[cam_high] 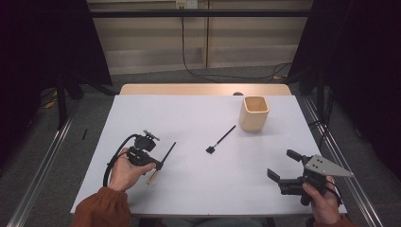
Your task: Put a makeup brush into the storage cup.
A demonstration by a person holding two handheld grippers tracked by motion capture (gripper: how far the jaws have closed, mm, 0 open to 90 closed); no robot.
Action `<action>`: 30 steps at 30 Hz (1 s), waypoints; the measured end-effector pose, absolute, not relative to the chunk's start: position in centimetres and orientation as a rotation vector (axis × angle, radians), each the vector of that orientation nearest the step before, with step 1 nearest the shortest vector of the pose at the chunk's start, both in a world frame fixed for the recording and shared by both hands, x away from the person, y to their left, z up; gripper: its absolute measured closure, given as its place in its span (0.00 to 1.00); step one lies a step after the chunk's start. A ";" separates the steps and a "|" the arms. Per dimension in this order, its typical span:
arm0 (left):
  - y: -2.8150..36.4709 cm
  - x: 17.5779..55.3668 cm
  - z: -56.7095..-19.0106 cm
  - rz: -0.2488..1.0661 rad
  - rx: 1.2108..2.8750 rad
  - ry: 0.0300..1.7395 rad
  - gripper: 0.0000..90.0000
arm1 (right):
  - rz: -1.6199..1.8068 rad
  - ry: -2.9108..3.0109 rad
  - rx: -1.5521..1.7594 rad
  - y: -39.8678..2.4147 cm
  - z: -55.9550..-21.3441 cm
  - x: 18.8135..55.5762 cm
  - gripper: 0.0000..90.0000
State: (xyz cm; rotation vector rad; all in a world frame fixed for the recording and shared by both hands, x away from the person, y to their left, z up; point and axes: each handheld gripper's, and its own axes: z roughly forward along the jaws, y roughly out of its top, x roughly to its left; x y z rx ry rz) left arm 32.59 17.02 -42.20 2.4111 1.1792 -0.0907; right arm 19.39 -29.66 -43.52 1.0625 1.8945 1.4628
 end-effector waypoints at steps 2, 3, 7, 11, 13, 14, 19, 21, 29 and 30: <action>17.2 32.5 -42.1 -0.071 2.387 1.178 0.93 | 1.464 1.893 1.061 -29.7 -43.5 19.4 0.00; 17.4 32.4 -42.0 -0.072 2.373 1.173 0.93 | 1.468 1.890 1.065 -29.7 -43.5 19.4 0.00; 17.7 32.2 -41.8 -0.063 2.321 1.145 0.93 | 1.464 1.895 1.064 -29.7 -43.5 19.4 0.00; 17.9 32.0 -41.7 -0.058 2.314 1.090 0.93 | 1.467 1.890 1.067 -29.7 -43.5 19.4 0.00; 18.1 31.8 -41.6 -0.051 2.292 1.068 0.93 | 1.467 1.890 1.067 -29.7 -43.5 19.4 0.00; 18.1 31.8 -41.6 -0.051 2.292 1.068 0.93 | 1.468 1.890 1.067 -29.7 -43.5 19.4 0.00; 18.4 31.5 -41.2 -0.024 2.227 1.027 0.93 | 1.466 1.893 1.063 -29.7 -43.5 19.4 0.00; 18.5 31.5 -41.1 -0.014 2.220 1.020 0.93 | 1.464 1.894 1.061 -29.7 -43.5 19.4 0.00; 19.4 31.0 -40.4 0.021 2.112 0.986 0.93 | 1.468 1.897 1.057 -29.7 -43.5 19.4 0.00; 19.5 31.0 -40.4 0.025 2.101 0.982 0.93 | 1.470 1.895 1.056 -29.7 -43.5 19.4 0.00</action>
